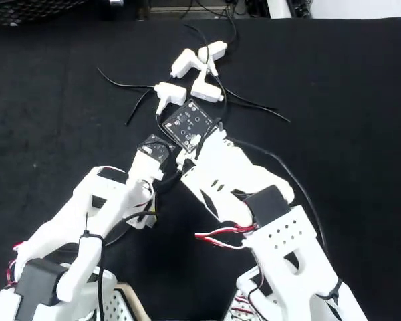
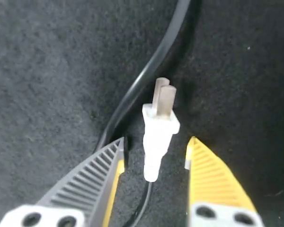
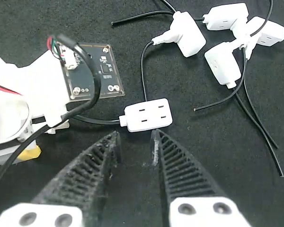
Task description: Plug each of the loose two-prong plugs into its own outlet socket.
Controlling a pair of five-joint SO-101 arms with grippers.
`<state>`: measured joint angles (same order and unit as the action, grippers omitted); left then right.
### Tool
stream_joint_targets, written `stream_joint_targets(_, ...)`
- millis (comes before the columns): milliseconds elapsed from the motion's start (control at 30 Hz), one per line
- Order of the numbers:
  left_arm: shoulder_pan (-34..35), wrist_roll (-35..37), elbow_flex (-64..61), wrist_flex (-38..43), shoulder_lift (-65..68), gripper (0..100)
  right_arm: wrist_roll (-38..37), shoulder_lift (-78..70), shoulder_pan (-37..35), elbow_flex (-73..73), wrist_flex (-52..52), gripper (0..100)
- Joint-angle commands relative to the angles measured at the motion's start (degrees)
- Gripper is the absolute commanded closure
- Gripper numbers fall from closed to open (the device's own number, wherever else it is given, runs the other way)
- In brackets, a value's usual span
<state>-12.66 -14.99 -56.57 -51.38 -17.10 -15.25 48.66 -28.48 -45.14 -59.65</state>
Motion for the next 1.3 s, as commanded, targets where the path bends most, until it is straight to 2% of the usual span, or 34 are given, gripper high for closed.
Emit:
stream_joint_targets(0,-0.8,0.0,4.7,0.6,-0.4,79,0.5,0.0,0.6,3.0,0.6,87.9)
stream_joint_targets(367,-0.7,-0.4,8.5,-10.9,-0.5,79,0.4,-0.1,0.5,3.0,0.7,87.9)
stream_joint_targets(567,-0.8,-0.4,8.3,-9.7,0.3,79,0.4,-0.1,0.5,3.0,0.7,87.9)
stream_joint_targets(700,-0.8,-0.4,6.7,-5.1,0.3,80,0.4,-0.1,0.5,3.0,0.7,87.9)
stream_joint_targets(833,-3.2,-0.4,4.4,-0.8,0.3,96,0.4,-0.1,0.5,3.0,0.7,87.9)
stream_joint_targets(867,-3.8,-0.4,3.9,-0.1,0.3,98,0.4,-0.1,0.5,3.0,0.7,87.9)
stream_joint_targets(933,-4.1,-0.4,2.8,0.5,0.3,94,0.4,-0.1,0.5,3.0,0.7,87.9)
stream_joint_targets(1033,-4.1,-0.4,2.4,0.7,0.3,97,0.4,-0.1,0.5,3.0,0.7,87.9)
stream_joint_targets(1267,-4.6,0.6,3.9,0.7,-0.4,97,0.4,0.0,0.7,3.0,0.7,87.9)
